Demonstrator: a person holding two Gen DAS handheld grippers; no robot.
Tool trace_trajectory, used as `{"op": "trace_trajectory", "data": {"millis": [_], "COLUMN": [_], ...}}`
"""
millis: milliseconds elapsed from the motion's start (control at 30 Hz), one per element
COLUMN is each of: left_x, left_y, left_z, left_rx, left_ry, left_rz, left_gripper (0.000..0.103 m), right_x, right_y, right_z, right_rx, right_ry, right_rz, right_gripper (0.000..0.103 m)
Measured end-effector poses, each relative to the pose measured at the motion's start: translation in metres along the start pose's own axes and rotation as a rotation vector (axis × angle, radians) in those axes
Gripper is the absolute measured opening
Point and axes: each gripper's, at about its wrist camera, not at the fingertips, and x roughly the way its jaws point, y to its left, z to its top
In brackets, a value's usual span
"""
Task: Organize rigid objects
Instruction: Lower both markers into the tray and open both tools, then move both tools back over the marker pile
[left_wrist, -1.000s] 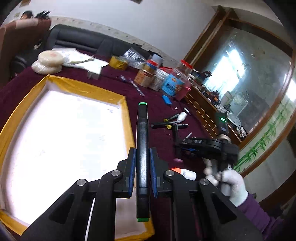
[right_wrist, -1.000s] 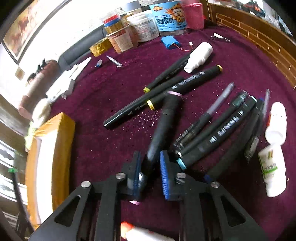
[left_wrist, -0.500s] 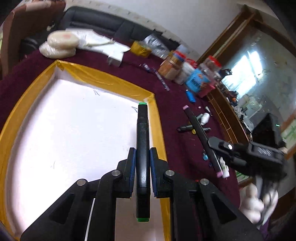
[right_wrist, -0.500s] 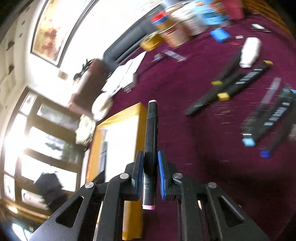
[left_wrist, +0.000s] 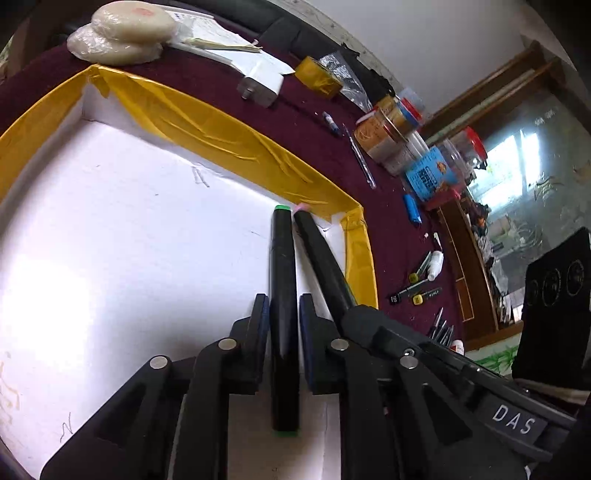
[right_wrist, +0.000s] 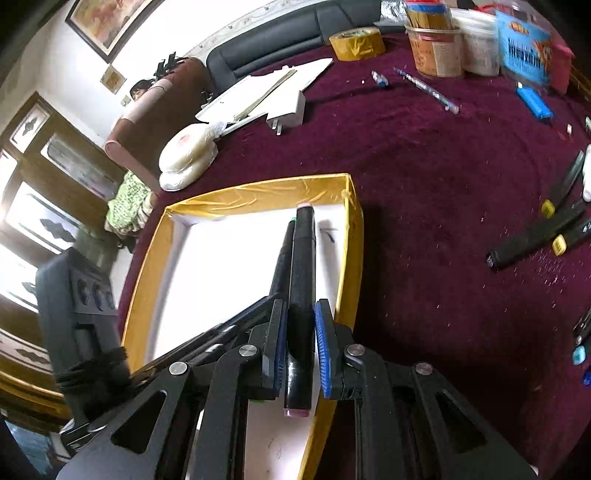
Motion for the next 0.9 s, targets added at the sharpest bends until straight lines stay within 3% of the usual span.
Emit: {"op": "trace_trajectory", "data": {"millis": [200, 367, 433, 533, 600, 667, 767, 833, 900], "left_x": [-0.008, -0.019, -0.023, -0.027, -0.032, -0.043, -0.064, -0.073, -0.082], "left_y": [0.012, 0.014, 0.013, 0.011, 0.006, -0.003, -0.030, -0.051, -0.081], "left_z": [-0.002, -0.013, -0.019, -0.022, -0.019, -0.017, -0.022, -0.028, -0.042], "left_rx": [-0.071, -0.067, -0.049, -0.045, -0.037, -0.015, 0.043, 0.090, 0.172], "left_ry": [-0.013, -0.024, -0.025, -0.027, -0.046, -0.068, -0.112, -0.131, -0.165], "left_rz": [-0.057, -0.070, -0.085, -0.108, -0.119, -0.143, -0.145, -0.133, -0.047], "left_gripper": [0.029, 0.036, 0.047, 0.053, 0.053, 0.053, 0.059, 0.070, 0.072], "right_x": [-0.023, -0.064, -0.086, -0.117, -0.141, -0.162, -0.177, -0.186, -0.190], "right_y": [0.009, -0.003, -0.013, -0.029, -0.046, -0.067, -0.099, -0.127, -0.154], "right_z": [-0.009, -0.026, -0.036, -0.050, -0.061, -0.067, -0.059, -0.053, -0.044], "right_rx": [-0.075, -0.118, -0.137, -0.157, -0.161, -0.152, -0.093, -0.021, 0.044], "right_ry": [-0.065, -0.176, -0.248, -0.382, -0.509, -0.620, -0.642, -0.640, -0.625], "right_rz": [-0.039, -0.060, -0.082, -0.159, -0.218, -0.260, -0.303, -0.312, -0.325], "right_gripper": [0.020, 0.022, 0.023, 0.038, 0.066, 0.077, 0.077, 0.077, 0.077]}}
